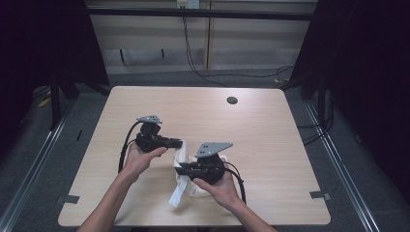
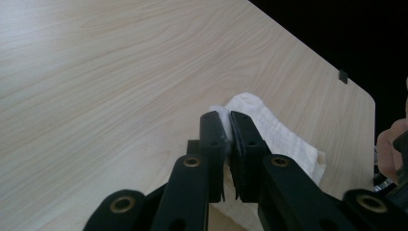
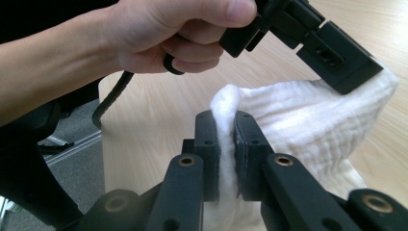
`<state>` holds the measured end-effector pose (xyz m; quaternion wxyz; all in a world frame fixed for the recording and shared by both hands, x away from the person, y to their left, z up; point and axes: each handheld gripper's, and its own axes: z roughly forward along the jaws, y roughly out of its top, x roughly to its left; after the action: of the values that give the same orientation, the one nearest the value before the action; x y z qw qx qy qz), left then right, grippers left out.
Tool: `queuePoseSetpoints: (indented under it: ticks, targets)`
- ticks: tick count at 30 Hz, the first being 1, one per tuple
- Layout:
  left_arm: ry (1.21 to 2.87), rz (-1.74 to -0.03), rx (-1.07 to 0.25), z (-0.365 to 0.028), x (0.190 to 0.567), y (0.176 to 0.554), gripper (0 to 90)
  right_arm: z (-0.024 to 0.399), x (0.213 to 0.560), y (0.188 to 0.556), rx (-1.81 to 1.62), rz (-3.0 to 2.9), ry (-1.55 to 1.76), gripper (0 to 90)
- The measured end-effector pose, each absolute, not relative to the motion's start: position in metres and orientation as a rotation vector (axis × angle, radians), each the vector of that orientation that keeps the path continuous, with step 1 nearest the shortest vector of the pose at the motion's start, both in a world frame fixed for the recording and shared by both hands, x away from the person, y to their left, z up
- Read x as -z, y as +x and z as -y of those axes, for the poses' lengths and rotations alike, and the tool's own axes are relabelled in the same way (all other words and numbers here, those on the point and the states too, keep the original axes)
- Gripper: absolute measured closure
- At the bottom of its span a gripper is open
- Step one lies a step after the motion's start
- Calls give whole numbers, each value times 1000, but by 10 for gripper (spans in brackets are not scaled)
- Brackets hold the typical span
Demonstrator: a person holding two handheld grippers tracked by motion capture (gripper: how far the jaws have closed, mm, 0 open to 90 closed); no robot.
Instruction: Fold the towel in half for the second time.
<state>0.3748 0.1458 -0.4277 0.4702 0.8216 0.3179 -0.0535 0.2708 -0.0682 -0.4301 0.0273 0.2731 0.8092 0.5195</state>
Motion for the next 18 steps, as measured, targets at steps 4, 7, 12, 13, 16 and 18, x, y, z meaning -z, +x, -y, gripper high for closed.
queuePoseSetpoints:
  ticks: [4,7,12,13,16,18]
  targets:
    - [2013,-765,143,-135,428,375,848,79,431,268,-1584,-2498,858,822]
    - [2026,-745,134,-125,427,374,848,85,430,266,-1568,-2499,859,822]
    - [2040,-735,117,-112,424,376,848,95,426,265,-1544,-2479,871,822]
    - [2040,-734,120,-111,425,376,848,98,427,264,-1535,-2477,878,822]
    - [2055,-724,133,-103,429,376,848,105,433,262,-1523,-2479,898,822]
    - [2064,-720,142,-95,432,376,848,108,435,261,-1504,-2491,903,821]
